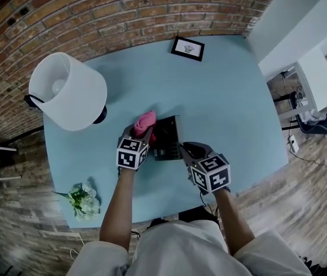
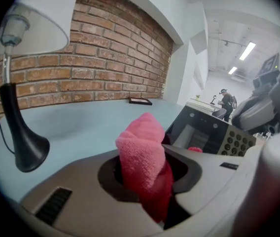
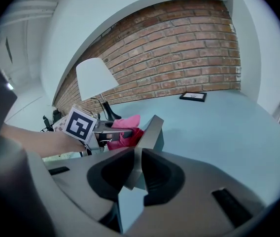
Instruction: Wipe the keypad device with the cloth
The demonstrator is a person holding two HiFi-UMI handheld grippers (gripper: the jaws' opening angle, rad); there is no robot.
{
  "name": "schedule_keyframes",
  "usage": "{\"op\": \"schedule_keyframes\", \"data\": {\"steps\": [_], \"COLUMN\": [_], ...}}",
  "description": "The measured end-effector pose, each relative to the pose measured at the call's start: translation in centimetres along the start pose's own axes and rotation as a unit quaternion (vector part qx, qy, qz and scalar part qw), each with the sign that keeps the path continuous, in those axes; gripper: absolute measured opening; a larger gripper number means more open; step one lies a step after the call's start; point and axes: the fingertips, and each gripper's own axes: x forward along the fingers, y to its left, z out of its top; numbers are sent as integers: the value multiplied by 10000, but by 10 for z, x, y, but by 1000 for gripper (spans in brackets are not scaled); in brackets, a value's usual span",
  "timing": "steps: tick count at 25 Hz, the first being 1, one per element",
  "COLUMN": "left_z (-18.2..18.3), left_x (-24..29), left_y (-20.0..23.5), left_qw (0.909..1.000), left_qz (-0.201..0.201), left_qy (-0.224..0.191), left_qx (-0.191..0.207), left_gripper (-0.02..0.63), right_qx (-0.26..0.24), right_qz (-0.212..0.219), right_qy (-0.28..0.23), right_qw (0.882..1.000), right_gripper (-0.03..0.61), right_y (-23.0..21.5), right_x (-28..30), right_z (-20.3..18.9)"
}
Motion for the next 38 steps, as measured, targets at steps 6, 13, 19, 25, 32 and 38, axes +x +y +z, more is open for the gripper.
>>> {"op": "schedule_keyframes", "data": {"steps": [6,13,19,25,32,38], "left_z": [60,93,67,62,36,3], "left_x": [-27,-34,-16,-12,-15,-18], "left_y": [-25,-89,-108,-106,-84,-59], "left_qw": [9968,9857,9875,9856,9884,9935], "left_qz": [-242,-1185,-1249,-1338,-988,-548], "left_qy": [-754,-1100,-819,-932,-909,-618], "left_qx": [-136,-472,-501,-445,-704,-778], "left_gripper": [136,135,137,141,143,143], "right_qx": [-34,55,109,130,133,201], "right_qz": [7,51,75,115,149,189], "right_qy": [14,-63,-158,-180,-161,-206], "right_qw": [10000,10000,9998,9997,9997,9994], "right_gripper": [77,77,77,77,77,77], "right_y": [-1,-2,-2,-3,-1,-2], "right_x": [1,-1,-2,-2,-1,-2], "right_z": [0,1,0,1,0,1]}}
